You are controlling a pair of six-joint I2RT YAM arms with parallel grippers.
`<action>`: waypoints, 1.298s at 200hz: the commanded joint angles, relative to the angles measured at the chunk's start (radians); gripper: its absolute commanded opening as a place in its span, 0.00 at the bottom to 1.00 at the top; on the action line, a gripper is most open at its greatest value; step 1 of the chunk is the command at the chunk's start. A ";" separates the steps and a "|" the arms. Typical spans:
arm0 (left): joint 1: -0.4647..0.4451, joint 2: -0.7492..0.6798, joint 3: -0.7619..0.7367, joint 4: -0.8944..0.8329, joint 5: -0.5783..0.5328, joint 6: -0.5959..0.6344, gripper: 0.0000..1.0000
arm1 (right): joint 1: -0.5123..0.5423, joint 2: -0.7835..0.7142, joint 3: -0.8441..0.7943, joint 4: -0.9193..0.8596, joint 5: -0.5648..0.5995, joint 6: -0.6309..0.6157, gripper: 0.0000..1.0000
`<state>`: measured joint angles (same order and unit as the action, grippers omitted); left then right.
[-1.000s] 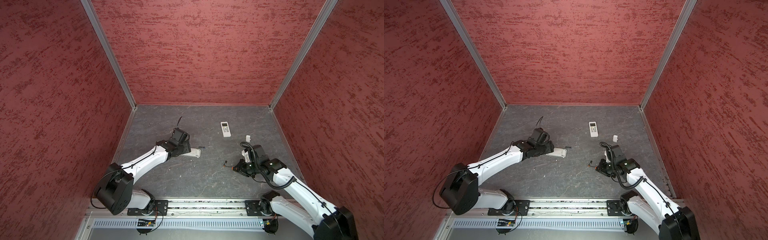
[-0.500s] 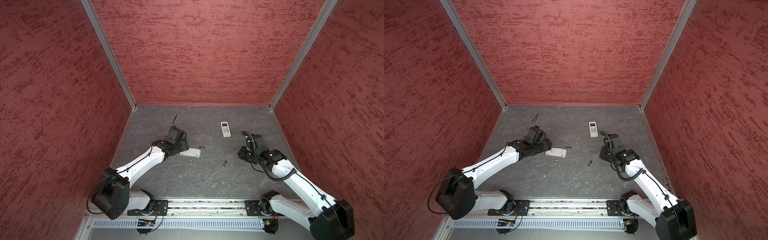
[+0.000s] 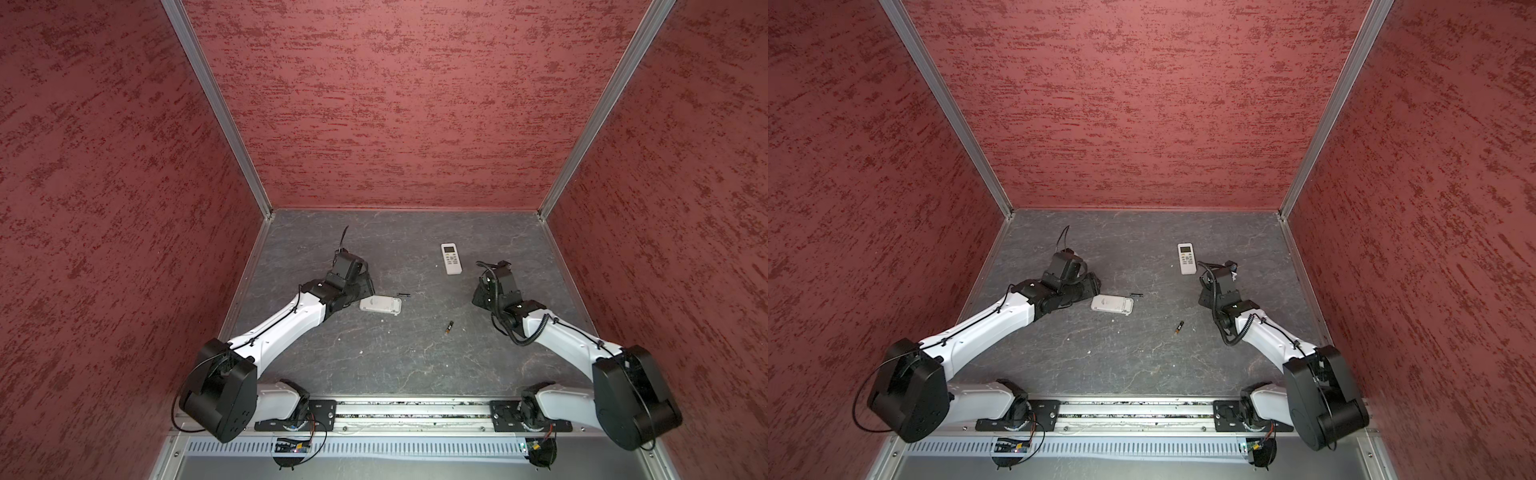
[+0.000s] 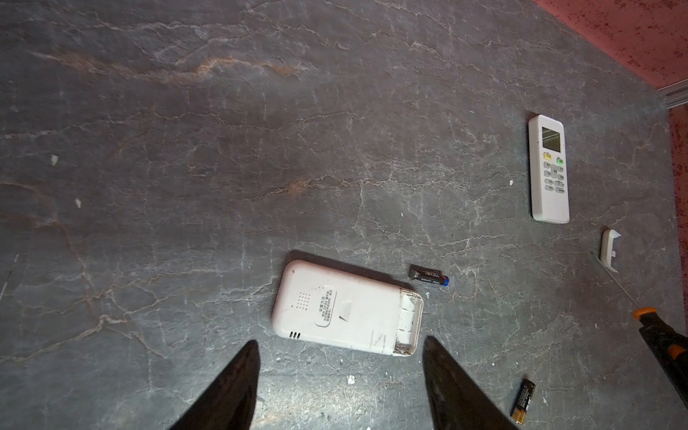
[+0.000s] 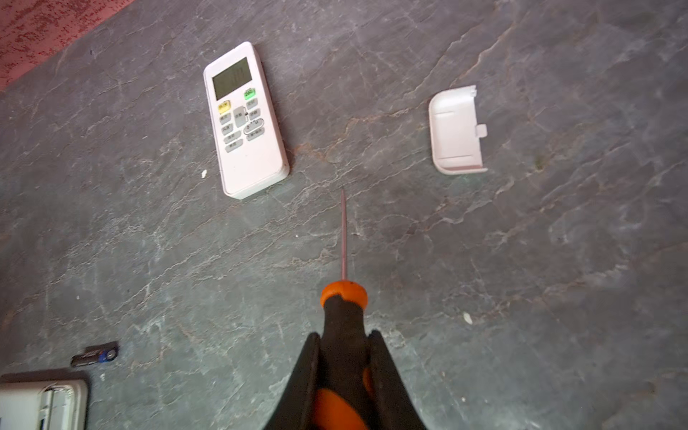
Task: Unload the batteries from the remote control
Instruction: 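Lower and open the right gripper to drop the screwdriver on the table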
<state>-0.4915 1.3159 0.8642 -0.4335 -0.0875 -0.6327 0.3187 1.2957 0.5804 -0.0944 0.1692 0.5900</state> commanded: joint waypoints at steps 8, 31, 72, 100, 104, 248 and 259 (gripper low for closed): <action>0.005 -0.022 -0.016 0.021 -0.002 -0.017 0.69 | -0.012 0.049 -0.015 0.191 0.006 -0.015 0.00; 0.005 -0.033 -0.028 0.018 -0.011 -0.026 0.69 | -0.013 0.084 -0.017 0.193 -0.038 -0.025 0.06; 0.006 -0.034 -0.039 0.033 -0.009 -0.032 0.69 | -0.013 0.096 -0.042 0.176 -0.085 0.007 0.19; 0.008 -0.033 -0.035 0.034 -0.005 -0.022 0.69 | -0.013 0.099 -0.047 0.154 -0.083 0.015 0.26; 0.008 -0.035 -0.035 0.035 -0.005 -0.020 0.69 | -0.013 0.102 -0.046 0.150 -0.083 0.014 0.27; 0.041 -0.049 -0.044 0.064 0.028 -0.018 0.70 | -0.013 0.129 0.126 -0.044 -0.092 -0.090 0.50; 0.045 -0.038 -0.033 0.078 0.049 -0.010 0.71 | -0.013 0.150 0.203 -0.077 -0.103 -0.130 0.56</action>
<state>-0.4591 1.2770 0.8146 -0.3943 -0.0719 -0.6575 0.3103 1.4284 0.6388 -0.1074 0.0784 0.5476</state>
